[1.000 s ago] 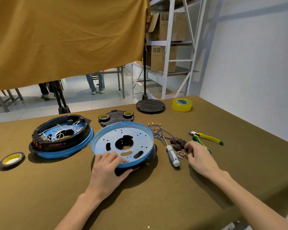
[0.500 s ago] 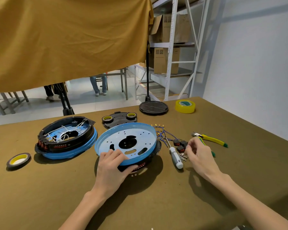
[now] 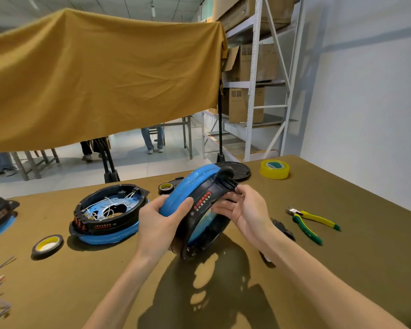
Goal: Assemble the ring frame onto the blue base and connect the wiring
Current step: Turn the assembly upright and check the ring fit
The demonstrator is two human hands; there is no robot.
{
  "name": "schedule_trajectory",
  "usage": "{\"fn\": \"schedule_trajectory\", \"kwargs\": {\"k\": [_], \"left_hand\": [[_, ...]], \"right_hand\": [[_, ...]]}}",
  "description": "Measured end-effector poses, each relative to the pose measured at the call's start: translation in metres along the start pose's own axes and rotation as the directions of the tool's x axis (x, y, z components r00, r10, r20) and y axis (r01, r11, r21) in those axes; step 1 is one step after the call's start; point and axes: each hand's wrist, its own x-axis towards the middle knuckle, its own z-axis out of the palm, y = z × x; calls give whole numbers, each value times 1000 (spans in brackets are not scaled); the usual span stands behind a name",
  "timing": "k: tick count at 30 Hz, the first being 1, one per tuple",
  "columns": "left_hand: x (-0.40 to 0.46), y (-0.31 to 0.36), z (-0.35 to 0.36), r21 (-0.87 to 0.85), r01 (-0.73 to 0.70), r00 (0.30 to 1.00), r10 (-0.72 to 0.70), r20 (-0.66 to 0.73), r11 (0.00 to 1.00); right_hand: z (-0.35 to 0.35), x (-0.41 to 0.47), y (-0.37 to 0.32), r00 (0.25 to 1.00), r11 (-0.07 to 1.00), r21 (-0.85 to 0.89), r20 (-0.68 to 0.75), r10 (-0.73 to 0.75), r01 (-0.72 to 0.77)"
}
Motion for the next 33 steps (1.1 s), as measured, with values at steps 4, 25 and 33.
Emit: {"fn": "schedule_trajectory", "kwargs": {"k": [4, 25, 33], "left_hand": [[13, 6, -14, -85, 368, 928, -361, 90, 926], [-6, -100, -43, 402, 487, 860, -507, -65, 775], [-8, -102, -50, 509, 312, 928, -373, 20, 802]], "right_hand": [[26, 8, -14, 999, 991, -128, 25, 44, -40], [-89, 31, 56, 987, 155, -984, 65, -145, 88], [-96, 53, 51, 988, 155, -978, 130, -80, 141]]}}
